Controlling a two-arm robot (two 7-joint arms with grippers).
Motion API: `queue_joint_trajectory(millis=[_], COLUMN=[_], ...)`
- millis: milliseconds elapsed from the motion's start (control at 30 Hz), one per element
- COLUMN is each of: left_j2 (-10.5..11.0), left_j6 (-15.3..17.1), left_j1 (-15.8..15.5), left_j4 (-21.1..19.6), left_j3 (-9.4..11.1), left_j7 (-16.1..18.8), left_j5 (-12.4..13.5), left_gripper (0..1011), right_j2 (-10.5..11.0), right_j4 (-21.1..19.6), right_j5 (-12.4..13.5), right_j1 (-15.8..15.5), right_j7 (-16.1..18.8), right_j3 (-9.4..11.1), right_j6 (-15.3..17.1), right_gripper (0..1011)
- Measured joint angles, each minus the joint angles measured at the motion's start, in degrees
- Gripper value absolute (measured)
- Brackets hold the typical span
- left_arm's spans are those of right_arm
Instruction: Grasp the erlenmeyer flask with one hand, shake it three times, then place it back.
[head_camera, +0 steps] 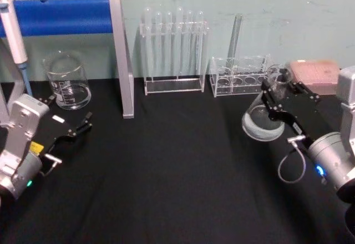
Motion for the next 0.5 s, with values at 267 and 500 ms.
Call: queue_joint_trajectory(millis=[267,500], left_j2=[0.0,0.0], left_j6=[0.0,0.0], left_j1=[0.0,0.0], left_j4=[0.0,0.0], left_j3=[0.0,0.0], left_j7=[0.0,0.0], left_j5=[0.0,0.0], left_gripper=[1001,1001], right_j2=[-0.9,-1.2], right_j4=[2.8,5.3], right_j5=[-0.2,0.4], right_j1=[3.1,5.9], right_j7=[4.2,7.9], right_j3=[-3.9,-8.2], right_j6=[0.4,0.4], right_gripper=[449,449])
